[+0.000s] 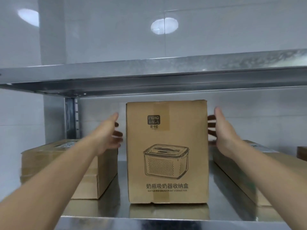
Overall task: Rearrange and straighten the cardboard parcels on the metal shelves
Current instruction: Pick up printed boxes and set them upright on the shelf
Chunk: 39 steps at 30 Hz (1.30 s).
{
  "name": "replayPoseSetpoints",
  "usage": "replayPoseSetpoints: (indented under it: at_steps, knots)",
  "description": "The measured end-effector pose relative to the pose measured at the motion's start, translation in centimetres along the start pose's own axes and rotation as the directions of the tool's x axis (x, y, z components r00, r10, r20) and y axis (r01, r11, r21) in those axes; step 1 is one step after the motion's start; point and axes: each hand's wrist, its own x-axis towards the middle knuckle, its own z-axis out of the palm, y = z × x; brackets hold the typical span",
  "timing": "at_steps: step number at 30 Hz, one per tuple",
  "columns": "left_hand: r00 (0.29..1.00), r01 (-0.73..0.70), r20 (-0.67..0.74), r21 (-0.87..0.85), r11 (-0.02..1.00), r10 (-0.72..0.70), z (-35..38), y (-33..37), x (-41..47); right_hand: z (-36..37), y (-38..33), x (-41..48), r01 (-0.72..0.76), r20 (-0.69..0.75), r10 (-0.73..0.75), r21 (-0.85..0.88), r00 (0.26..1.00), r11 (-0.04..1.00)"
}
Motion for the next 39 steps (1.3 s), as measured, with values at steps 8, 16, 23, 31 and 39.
replayPoseSetpoints:
  at_steps: [8,16,23,31,39]
  knots:
    - [0.999,-0.037,0.046,0.225,0.974,0.027,1.2,9.1,1.0,2.0,-9.0,1.4,-0.118,0.038,0.127,-0.194,0.991,0.974]
    - [0.992,-0.040,0.128,0.329,0.943,-0.002,3.5,8.7,1.0,2.3,-9.0,1.5,-0.152,0.080,0.194,-0.369,0.978,0.917]
    - [0.991,-0.070,0.135,0.367,0.928,0.021,3.5,8.4,1.3,2.3,-9.0,1.4,-0.109,0.120,0.178,-0.434,0.977,0.894]
    - [0.992,-0.026,0.123,0.386,0.922,-0.023,3.7,9.0,1.6,2.5,-9.6,1.5,-0.129,0.141,0.217,-0.463,0.966,0.877]
    - [0.993,-0.006,0.107,0.431,0.902,-0.044,4.1,9.4,1.0,2.7,-9.5,1.7,-0.162,0.127,0.246,-0.462,0.961,0.872]
